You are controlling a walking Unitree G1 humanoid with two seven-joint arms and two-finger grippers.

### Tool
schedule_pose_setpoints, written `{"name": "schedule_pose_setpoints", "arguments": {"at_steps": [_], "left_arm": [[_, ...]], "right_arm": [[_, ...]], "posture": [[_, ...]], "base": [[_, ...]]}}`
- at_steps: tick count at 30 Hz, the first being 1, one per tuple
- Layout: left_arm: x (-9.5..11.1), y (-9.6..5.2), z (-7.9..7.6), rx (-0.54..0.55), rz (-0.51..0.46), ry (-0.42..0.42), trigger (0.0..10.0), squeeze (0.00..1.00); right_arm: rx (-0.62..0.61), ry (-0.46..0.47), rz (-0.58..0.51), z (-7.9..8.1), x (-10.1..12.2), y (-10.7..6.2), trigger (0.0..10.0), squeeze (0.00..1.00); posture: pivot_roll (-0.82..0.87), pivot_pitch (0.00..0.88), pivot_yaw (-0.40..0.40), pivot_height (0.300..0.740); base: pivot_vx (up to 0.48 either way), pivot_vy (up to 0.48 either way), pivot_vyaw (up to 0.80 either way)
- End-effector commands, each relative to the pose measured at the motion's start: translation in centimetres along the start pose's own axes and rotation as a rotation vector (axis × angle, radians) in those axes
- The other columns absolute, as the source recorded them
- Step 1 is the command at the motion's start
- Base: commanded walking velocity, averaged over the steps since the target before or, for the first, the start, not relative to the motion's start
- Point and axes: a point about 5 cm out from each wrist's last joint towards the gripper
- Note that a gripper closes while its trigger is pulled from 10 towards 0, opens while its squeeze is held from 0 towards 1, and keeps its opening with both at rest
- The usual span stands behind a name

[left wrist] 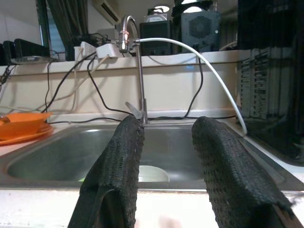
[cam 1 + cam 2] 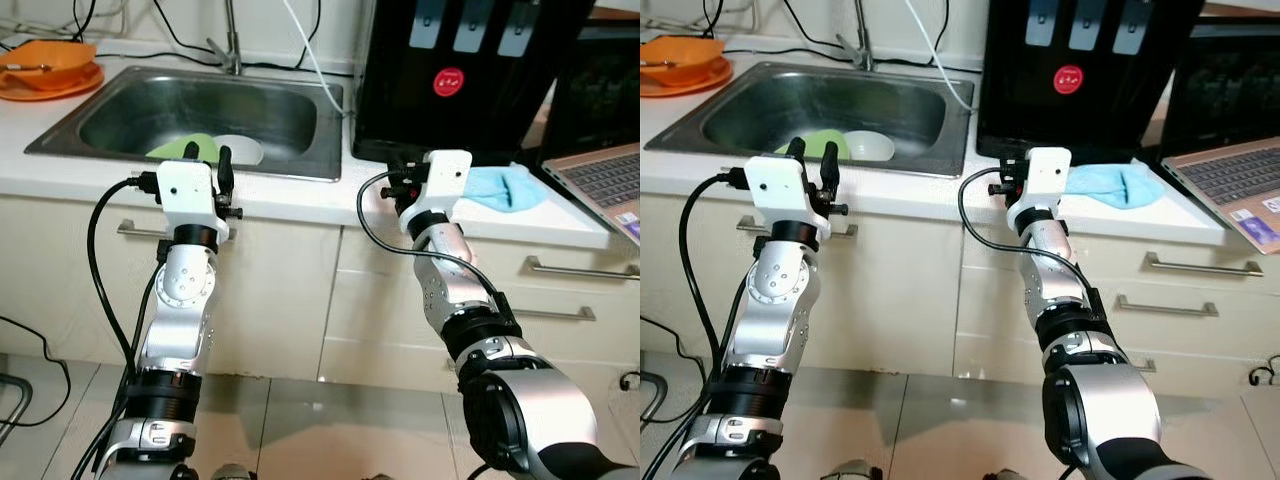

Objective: Kitchen organization

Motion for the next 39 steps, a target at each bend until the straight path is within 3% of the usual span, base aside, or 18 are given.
{"name": "schedule_pose_setpoints", "arguments": {"at_steps": [1,19,34,39], "left_arm": [[0.06,0.02,0.05,0.004,0.001,0.003,10.0,0.00],[-0.06,-0.13,-0.01,0.005,0.007,-0.003,10.0,0.00],[-0.07,-0.15,0.10,0.010,0.004,-0.009,10.0,0.00],[-0.31,-0.21,0.20,0.019,0.020,0.002,10.0,0.00]], "right_arm": [[0.005,-0.001,-0.010,0.07,0.31,0.15,10.0,0.00],[0.012,-0.003,-0.006,0.13,0.18,0.08,10.0,0.00],[0.010,-0.003,0.000,0.01,0.15,0.07,10.0,0.00],[0.009,-0.003,0.003,-0.07,0.10,0.03,10.0,0.00]], "posture": [[0.06,0.006,-0.060,0.718],[0.06,0.007,-0.062,0.718],[0.06,0.008,-0.065,0.718],[0.06,0.010,-0.068,0.718]], "base": [[0.000,0.000,0.00],[0.000,0.000,0.00],[-0.354,0.000,0.00],[0.000,0.000,0.00]]}}
Point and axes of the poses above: a point about 5 cm out from each wrist's last joint towards the gripper, its own y axis pointing out of the wrist towards the gripper, its own x axis along the axis of the wrist's last joint, z = x × y, and after that the axes turned 3 degrees about y, right-handed
